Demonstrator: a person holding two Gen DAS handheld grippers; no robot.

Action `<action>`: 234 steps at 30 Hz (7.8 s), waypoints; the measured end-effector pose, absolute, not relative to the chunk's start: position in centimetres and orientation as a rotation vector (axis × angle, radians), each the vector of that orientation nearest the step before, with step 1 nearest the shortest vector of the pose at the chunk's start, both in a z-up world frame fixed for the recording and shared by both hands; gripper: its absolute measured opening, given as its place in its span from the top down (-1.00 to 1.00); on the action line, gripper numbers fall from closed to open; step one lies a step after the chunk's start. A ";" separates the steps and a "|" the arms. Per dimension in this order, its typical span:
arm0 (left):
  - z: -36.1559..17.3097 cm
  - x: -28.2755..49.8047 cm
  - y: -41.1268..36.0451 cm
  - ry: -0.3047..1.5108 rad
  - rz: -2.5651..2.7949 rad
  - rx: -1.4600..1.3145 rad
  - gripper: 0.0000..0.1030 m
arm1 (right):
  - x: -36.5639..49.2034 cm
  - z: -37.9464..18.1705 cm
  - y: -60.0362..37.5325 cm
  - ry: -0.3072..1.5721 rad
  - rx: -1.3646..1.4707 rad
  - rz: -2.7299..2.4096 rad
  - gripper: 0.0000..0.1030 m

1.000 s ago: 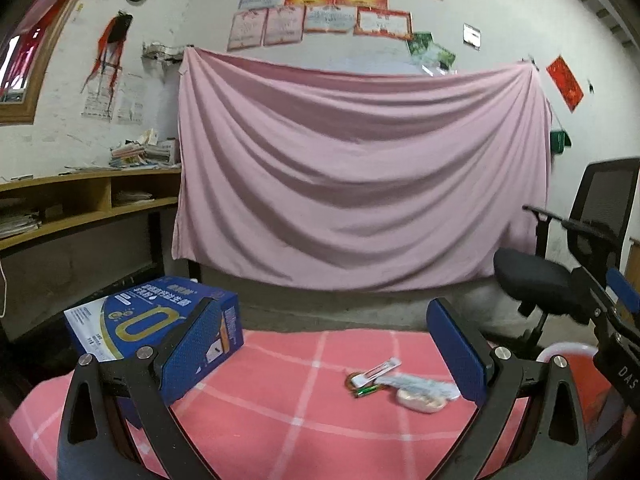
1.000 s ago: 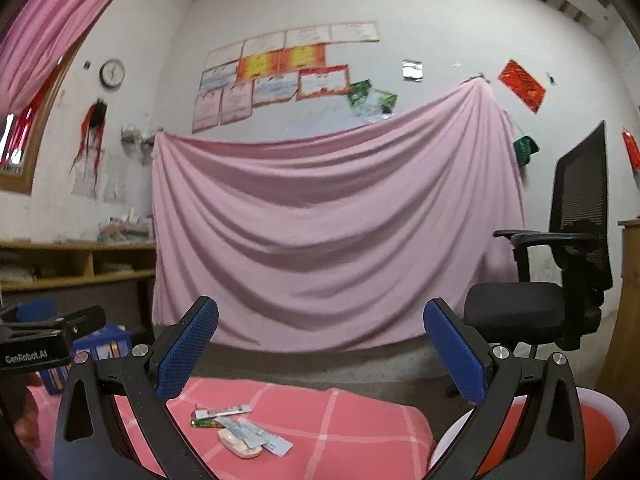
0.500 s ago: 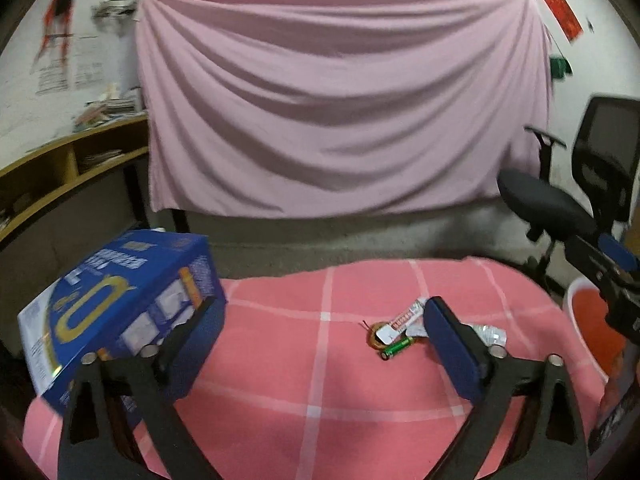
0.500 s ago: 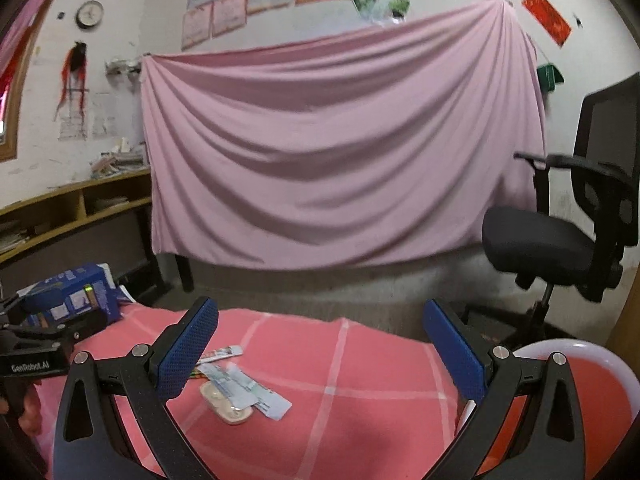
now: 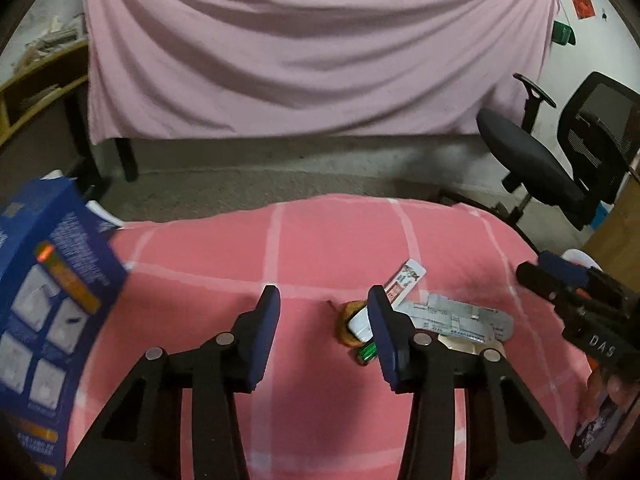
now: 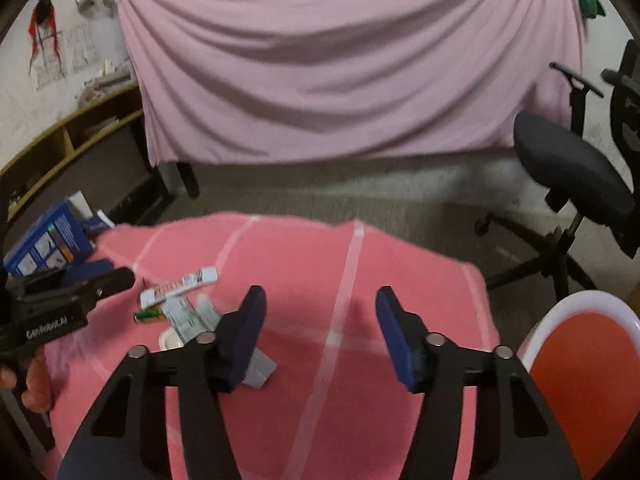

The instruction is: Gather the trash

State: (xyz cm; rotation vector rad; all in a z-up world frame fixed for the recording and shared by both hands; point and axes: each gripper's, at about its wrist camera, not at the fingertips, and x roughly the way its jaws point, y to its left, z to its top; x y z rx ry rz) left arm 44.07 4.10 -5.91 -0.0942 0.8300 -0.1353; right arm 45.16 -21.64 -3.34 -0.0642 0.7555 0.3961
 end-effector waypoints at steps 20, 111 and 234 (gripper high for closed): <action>-7.6 44.4 -0.6 0.951 -0.249 0.124 0.63 | 45.8 -5.0 -20.2 0.920 -0.122 0.546 0.37; -7.3 38.1 -0.6 0.937 -0.045 0.115 0.60 | 41.0 -5.2 -18.7 0.958 -0.139 0.702 0.58; 3.9 28.4 1.6 0.203 0.105 -0.137 -0.94 | 32.4 5.4 -28.2 -0.014 0.085 0.348 -1.00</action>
